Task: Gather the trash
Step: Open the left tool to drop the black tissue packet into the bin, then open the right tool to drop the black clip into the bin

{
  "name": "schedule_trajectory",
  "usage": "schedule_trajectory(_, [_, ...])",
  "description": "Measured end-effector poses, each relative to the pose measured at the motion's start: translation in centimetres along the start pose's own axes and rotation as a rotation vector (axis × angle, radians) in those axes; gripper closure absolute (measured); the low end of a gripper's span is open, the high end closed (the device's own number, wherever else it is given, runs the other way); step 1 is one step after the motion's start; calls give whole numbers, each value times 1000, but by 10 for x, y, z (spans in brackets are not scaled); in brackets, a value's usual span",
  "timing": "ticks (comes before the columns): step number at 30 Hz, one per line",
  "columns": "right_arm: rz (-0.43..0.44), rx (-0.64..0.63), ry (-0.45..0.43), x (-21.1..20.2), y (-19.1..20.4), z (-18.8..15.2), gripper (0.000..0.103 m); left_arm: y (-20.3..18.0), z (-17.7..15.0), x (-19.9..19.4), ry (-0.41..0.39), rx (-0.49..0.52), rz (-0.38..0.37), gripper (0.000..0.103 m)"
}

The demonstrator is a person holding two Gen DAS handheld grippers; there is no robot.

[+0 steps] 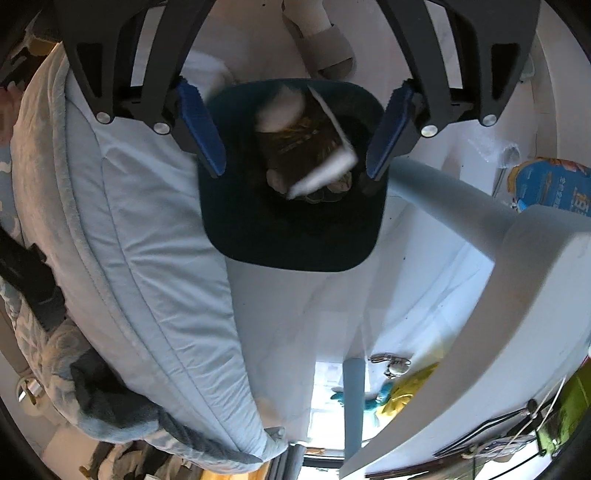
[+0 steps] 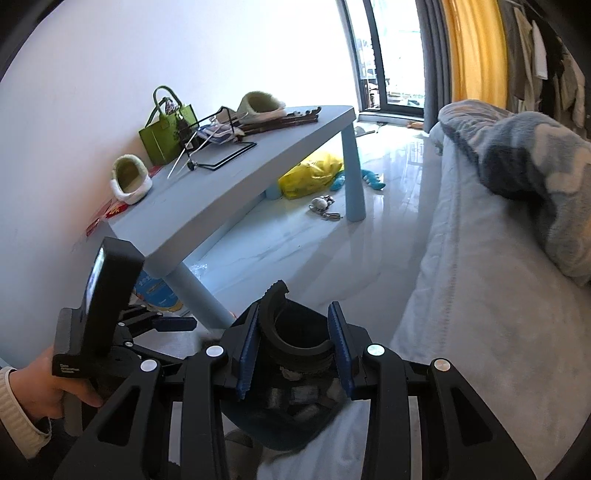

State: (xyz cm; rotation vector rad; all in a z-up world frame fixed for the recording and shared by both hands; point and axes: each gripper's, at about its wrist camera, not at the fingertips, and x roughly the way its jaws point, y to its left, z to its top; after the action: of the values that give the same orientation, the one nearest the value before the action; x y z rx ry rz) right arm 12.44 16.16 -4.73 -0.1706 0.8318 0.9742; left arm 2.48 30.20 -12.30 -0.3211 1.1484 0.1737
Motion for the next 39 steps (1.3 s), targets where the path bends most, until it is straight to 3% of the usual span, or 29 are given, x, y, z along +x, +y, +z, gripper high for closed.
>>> schedule_trajectory(9, [3, -7, 78, 42, 14, -3, 66, 22, 2, -21, -67, -23, 7, 28])
schedule_trajectory(18, [11, 5, 152, 80, 20, -15, 66, 27, 7, -59, -214, -32, -36, 38])
schedule_trajectory(28, [-35, -39, 301, 129, 35, -41, 65, 26, 8, -96, -350, -30, -68, 51])
schedule_trajectory(31, [-40, -47, 336, 140, 38, -49, 60, 26, 8, -103, -363, -30, -86, 53])
schedule_trajectory(33, [-47, -44, 342, 142, 38, -52, 46, 24, 7, -107, -370, -30, -97, 54])
schedule_trajectory(35, [-50, -39, 345, 142, 37, -54, 39, 20, 6, -113, -384, -22, -99, 54])
schedule_trajectory(39, [-59, -51, 340, 138, 38, -54, 38, 10, 3, -122, -412, 18, -77, 53])
